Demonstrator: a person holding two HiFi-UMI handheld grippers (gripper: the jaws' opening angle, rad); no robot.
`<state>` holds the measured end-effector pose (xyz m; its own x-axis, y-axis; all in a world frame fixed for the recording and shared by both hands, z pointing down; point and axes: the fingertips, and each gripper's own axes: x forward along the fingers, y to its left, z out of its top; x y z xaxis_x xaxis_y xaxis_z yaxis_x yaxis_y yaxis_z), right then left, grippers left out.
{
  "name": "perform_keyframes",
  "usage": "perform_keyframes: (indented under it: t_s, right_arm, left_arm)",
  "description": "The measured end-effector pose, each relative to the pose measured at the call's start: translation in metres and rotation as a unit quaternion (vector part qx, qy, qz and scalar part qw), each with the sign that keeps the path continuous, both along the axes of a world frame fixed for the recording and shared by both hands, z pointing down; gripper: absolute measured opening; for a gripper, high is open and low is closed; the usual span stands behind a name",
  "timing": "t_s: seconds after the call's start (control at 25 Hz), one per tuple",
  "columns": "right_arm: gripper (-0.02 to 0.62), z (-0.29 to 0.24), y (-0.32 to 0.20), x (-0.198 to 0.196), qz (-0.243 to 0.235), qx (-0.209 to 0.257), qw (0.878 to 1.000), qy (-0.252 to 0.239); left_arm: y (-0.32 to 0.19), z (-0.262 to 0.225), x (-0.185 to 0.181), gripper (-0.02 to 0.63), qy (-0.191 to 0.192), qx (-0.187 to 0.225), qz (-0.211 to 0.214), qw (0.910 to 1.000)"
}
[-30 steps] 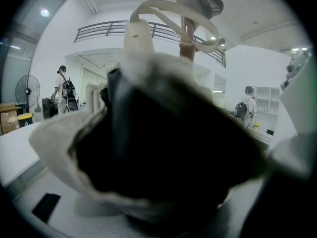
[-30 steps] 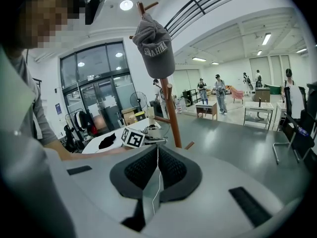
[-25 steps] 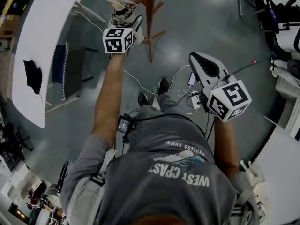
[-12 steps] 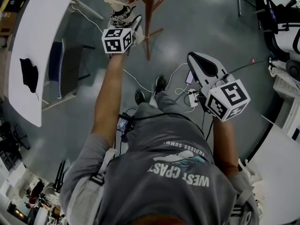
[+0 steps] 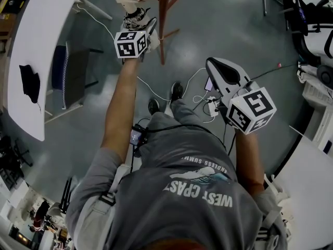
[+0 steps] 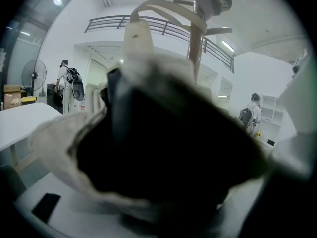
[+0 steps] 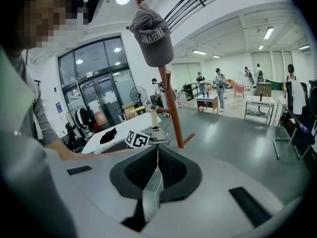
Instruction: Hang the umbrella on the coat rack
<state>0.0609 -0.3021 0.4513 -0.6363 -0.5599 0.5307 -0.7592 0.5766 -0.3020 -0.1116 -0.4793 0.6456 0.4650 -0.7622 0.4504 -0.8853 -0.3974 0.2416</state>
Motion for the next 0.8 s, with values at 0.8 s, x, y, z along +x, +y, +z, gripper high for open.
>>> perform_keyframes:
  t_s: [0.8]
  right_arm:
    - [0.029, 0.0, 0.004, -0.001, 0.003, 0.003, 1.0, -0.013]
  left_arm:
    - [0.065, 0.091, 0.017, 0.319, -0.086, -0.109, 0.099, 0.9854]
